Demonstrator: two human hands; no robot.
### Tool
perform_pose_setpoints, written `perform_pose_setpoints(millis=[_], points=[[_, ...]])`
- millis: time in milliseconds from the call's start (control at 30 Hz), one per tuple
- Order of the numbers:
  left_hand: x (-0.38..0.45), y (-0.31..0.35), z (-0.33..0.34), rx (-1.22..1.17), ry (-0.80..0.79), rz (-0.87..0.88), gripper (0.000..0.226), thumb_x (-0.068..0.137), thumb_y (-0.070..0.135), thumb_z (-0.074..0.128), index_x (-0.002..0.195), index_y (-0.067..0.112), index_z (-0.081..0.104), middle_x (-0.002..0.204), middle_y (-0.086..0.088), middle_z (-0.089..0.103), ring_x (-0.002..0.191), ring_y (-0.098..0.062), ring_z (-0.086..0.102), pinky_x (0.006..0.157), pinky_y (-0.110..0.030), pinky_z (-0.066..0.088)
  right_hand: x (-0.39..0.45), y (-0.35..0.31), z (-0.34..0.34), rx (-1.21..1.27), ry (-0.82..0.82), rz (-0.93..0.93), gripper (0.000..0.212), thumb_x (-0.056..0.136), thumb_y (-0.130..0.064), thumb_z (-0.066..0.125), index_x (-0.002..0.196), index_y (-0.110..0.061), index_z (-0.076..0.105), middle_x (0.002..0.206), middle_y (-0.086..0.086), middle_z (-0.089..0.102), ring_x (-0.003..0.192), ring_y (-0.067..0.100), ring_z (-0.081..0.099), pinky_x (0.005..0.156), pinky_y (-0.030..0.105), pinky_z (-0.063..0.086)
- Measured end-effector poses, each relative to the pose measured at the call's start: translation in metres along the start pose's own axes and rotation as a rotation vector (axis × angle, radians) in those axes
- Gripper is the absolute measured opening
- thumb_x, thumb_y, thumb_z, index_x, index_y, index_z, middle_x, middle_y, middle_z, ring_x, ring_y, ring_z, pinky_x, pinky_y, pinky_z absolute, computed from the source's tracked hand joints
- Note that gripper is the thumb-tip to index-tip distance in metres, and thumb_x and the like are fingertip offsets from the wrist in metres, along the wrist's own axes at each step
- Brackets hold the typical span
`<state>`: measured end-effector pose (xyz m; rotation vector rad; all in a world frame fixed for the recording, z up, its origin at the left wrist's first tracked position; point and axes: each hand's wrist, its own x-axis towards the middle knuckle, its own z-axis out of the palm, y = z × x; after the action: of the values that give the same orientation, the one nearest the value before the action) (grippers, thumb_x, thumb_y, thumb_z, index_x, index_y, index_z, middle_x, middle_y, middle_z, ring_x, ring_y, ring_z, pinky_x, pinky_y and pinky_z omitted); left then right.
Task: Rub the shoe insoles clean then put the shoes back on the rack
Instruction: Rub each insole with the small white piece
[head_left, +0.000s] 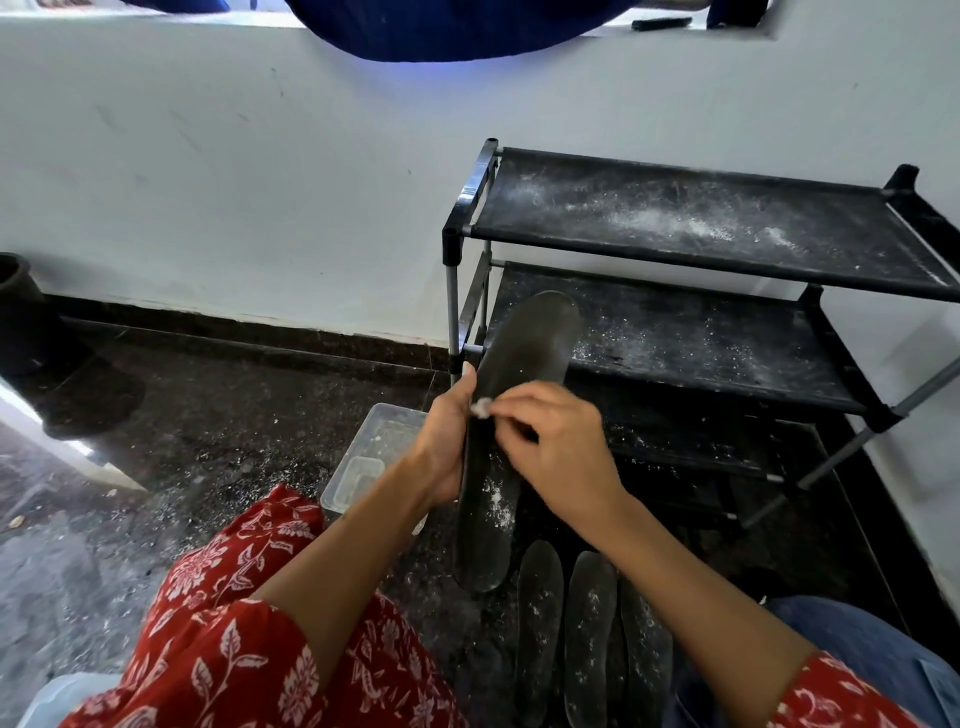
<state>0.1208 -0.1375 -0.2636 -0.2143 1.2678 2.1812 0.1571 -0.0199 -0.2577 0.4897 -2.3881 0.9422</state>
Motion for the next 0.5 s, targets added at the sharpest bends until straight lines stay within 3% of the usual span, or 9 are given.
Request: perform_pose_setpoints(millis=[100, 200, 300, 333, 400, 500], points=[[0.0, -0.003, 0.004, 0.024, -0.026, -0.026, 0.061, 0.098, 0.053, 0.023, 0.101, 0.01, 0.065, 0.081, -0.011, 0.071, 0.072, -0.021, 0.069, 0.061, -0.028, 0.057, 0.006, 0.005, -0.003, -0.132, 0.113, 0.001, 0.017, 0.078, -0.002, 0.066, 0.093, -0.005, 0.073, 0.09, 0.005, 0.068, 0.082, 0.02, 0.063, 0.077, 0.025, 0.048], [-0.002, -0.003, 0.003, 0.031, 0.013, -0.045, 0.061, 0.097, 0.055, 0.027, 0.103, 0.008, 0.065, 0.088, -0.012, 0.068, 0.082, -0.022, 0.066, 0.072, -0.03, 0.055, 0.001, -0.003, 0.006, -0.185, -0.013, -0.057, 0.018, 0.074, -0.004, 0.061, 0.088, -0.006, 0.074, 0.084, 0.004, 0.067, 0.078, 0.021, 0.062, 0.069, 0.03, 0.051], [-0.002, -0.001, -0.002, 0.05, 0.045, -0.01, 0.062, 0.097, 0.053, 0.029, 0.116, 0.003, 0.062, 0.114, -0.016, 0.066, 0.103, -0.025, 0.062, 0.092, -0.03, 0.048, -0.007, -0.012, 0.01, -0.147, -0.174, -0.106, 0.018, 0.072, -0.008, 0.057, 0.078, -0.006, 0.074, 0.075, 0.005, 0.066, 0.071, 0.021, 0.061, 0.063, 0.033, 0.052], [-0.002, 0.0, -0.003, 0.048, 0.05, 0.001, 0.061, 0.098, 0.052, 0.03, 0.118, 0.004, 0.062, 0.116, -0.016, 0.065, 0.105, -0.025, 0.062, 0.092, -0.03, 0.048, -0.007, -0.012, 0.01, -0.117, -0.219, -0.104, 0.018, 0.071, -0.009, 0.057, 0.078, -0.007, 0.074, 0.075, 0.004, 0.067, 0.072, 0.021, 0.061, 0.063, 0.034, 0.053], [-0.004, 0.001, -0.004, 0.023, 0.043, 0.004, 0.059, 0.098, 0.051, 0.029, 0.111, 0.006, 0.064, 0.105, -0.013, 0.068, 0.092, -0.022, 0.066, 0.082, -0.028, 0.053, -0.006, -0.007, 0.005, -0.046, -0.225, -0.085, 0.018, 0.071, -0.008, 0.061, 0.083, -0.011, 0.075, 0.08, 0.001, 0.069, 0.076, 0.019, 0.062, 0.069, 0.036, 0.054], [-0.004, 0.001, -0.001, -0.014, -0.008, -0.044, 0.06, 0.097, 0.054, 0.025, 0.102, 0.008, 0.064, 0.086, -0.015, 0.069, 0.073, -0.024, 0.068, 0.065, -0.032, 0.058, 0.003, 0.004, -0.008, -0.113, -0.006, -0.065, 0.02, 0.076, -0.005, 0.065, 0.093, -0.008, 0.074, 0.087, 0.003, 0.069, 0.08, 0.02, 0.062, 0.079, 0.03, 0.049]])
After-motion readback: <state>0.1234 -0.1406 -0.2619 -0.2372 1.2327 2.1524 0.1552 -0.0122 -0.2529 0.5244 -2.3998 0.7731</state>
